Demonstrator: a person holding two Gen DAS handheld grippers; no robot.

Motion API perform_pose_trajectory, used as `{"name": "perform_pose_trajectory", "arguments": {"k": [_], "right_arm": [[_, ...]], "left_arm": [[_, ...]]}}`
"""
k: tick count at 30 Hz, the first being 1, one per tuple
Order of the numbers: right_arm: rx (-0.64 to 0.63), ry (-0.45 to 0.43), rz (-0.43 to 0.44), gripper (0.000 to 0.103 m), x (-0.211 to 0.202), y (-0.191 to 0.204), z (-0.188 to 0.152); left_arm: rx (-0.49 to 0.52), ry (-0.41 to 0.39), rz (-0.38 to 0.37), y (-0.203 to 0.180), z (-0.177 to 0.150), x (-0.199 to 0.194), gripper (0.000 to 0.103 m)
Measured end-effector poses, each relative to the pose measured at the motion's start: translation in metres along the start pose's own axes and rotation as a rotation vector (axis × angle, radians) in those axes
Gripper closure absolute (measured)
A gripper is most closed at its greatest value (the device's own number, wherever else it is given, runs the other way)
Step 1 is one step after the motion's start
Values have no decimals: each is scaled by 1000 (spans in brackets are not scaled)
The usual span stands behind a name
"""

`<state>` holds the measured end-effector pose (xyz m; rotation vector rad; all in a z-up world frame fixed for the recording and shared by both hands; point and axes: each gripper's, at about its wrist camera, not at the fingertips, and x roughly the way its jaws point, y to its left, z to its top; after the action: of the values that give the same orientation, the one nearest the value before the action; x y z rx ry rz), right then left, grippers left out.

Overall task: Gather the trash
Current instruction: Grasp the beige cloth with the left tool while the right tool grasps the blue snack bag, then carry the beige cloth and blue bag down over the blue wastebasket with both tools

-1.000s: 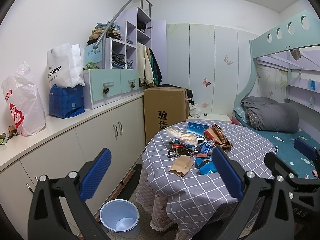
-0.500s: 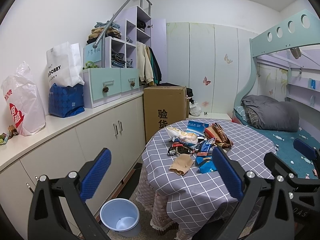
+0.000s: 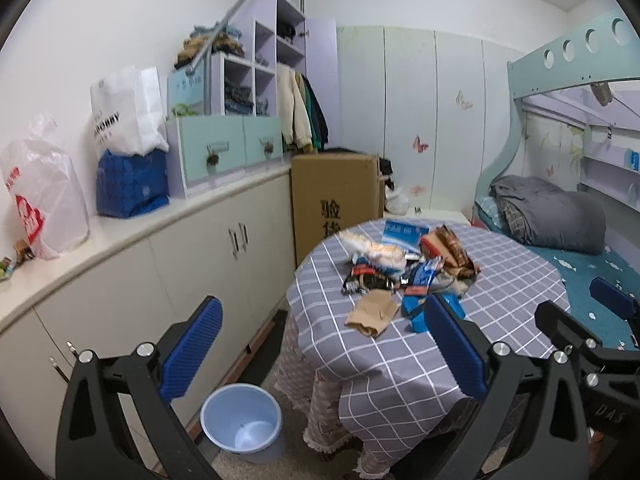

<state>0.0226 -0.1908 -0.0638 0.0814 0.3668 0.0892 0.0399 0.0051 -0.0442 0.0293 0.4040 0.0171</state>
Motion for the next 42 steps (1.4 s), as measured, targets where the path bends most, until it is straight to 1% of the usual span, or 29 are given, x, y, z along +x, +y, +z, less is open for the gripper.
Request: {"name": "perform_pose_trajectory", "arguments": {"k": [2, 5, 7, 12, 14, 16, 18, 19, 22, 23, 24, 25, 26, 28, 29, 30, 31, 33, 35, 37, 38, 39, 40, 41, 42], "right_arm": [[11, 18, -6, 6, 9, -4, -1], [20, 53, -19, 6, 29, -10, -4], [25, 76, -23, 6, 42, -13, -7], [53, 168, -8, 6, 81, -22, -16], [61, 187, -12, 6, 92, -24, -18], [68, 202, -22, 6, 106, -28, -18], [88, 213, -14, 6, 116, -32, -17], [101, 225, -17, 6, 123, -36, -17], [142, 242, -20, 6, 136, -45, -17], [154, 249, -24, 6, 140, -49, -17], [163, 254, -24, 6, 143, -51, -17], [179, 261, -20, 6, 148, -55, -17], [188, 264, -17, 6, 151, -57, -17], [208, 274, -10, 6, 158, -62, -16], [221, 282, 0, 6, 162, -64, -16], [230, 287, 10, 6, 166, -65, -15], [232, 295, 15, 6, 169, -65, -15], [233, 312, 38, 6, 177, -63, -13], [222, 330, 48, 7, 184, -59, -12], [210, 363, 65, 19, 194, -55, -12], [200, 385, 68, 33, 200, -52, -12], [191, 398, 66, 43, 204, -49, -13], [183, 406, 65, 47, 207, -47, -14], [177, 422, 70, 57, 210, -45, -15], [176, 437, 82, 74, 214, -44, -17]], "left_arm": [[1, 44, -2, 3, -6, 16, 4], [13, 99, 33, 5, -17, 38, 4], [13, 138, 39, 9, -23, 53, 4], [-46, 198, -3, 17, -29, 85, 4], [-36, 215, -13, 13, -29, 99, 5], [-17, 231, -45, 5, -27, 115, 5], [-2, 251, -93, -5, -25, 131, 5], [3, 273, -113, -10, -24, 141, 5], [38, 310, -125, -26, -24, 167, 12], [55, 324, -125, -31, -25, 173, 18], [78, 354, -126, -37, -27, 184, 29], [84, 374, -139, -39, -29, 192, 38], [75, 390, -158, -40, -31, 200, 41], [61, 422, -172, -40, -33, 211, 52], [57, 425, -173, -40, -34, 214, 54], [60, 413, -168, -41, -33, 216, 62], [68, 411, -170, -42, -33, 218, 67], [75, 412, -190, -44, -31, 219, 96], [60, 402, -208, -43, -31, 219, 97], [55, 383, -219, -42, -30, 214, 97], [40, 371, -233, -40, -30, 210, 97], [26, 367, -244, -36, -30, 209, 98], [4, 362, -264, -32, -29, 207, 98], [-17, 359, -280, -29, -28, 205, 98], [-38, 354, -296, -25, -28, 202, 98]]}}
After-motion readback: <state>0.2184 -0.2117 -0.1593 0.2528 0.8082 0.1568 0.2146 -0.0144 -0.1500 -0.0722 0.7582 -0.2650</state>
